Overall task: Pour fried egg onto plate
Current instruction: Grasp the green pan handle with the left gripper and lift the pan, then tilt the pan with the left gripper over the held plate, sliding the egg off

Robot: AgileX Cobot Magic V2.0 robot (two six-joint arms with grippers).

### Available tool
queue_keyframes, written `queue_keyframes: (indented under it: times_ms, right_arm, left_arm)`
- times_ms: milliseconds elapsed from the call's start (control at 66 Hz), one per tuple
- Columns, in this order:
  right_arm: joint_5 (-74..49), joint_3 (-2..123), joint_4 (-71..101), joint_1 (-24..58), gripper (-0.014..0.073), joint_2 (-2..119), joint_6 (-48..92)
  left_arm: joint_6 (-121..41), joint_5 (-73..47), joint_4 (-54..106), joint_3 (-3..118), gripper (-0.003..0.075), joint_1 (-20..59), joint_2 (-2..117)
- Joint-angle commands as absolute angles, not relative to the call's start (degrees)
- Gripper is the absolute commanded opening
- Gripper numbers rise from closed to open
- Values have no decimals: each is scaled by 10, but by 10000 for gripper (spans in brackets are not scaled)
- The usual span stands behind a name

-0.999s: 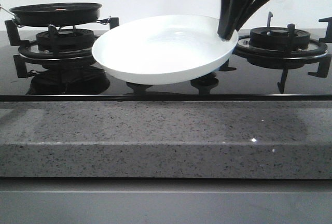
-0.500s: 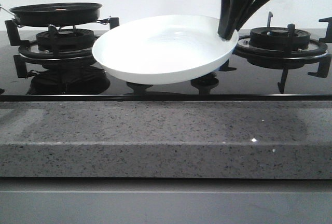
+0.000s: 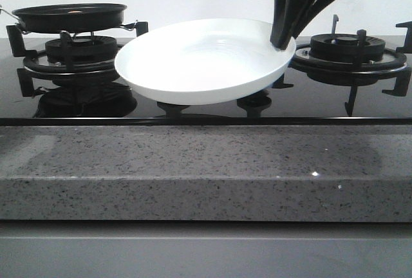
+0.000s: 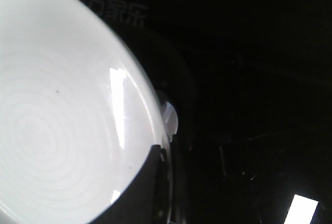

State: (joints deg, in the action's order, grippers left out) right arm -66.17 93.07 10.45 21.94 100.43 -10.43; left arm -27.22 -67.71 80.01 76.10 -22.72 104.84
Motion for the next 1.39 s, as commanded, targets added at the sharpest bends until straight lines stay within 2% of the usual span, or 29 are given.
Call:
queue_keyframes:
  times_ms: [0,318,394,591,878,1378]
  right_arm:
    - [-651,942,104,219,-68,971,-101]
    - [-651,942,104,219,-68,971,-101]
    - [-651,942,104,219,-68,971,-101]
    - [-651,942,104,219,-68,971,-101]
    - [-651,942,104,219,-68,971,-101]
    - [-651,942,104,219,-68,971,-101]
  left_arm:
    - [-276,-719,853,777,348,-223,1038]
    - [-276,-718,864,777,342,-225,1042]
    - [-276,-719,864,777,307,-225,1042]
    - [-276,-722,864,777,137,-225,1042]
    - [-294,-735,865,777,-21,-225,1042]
    - [-312,-736,906,777,-20,-225,982]
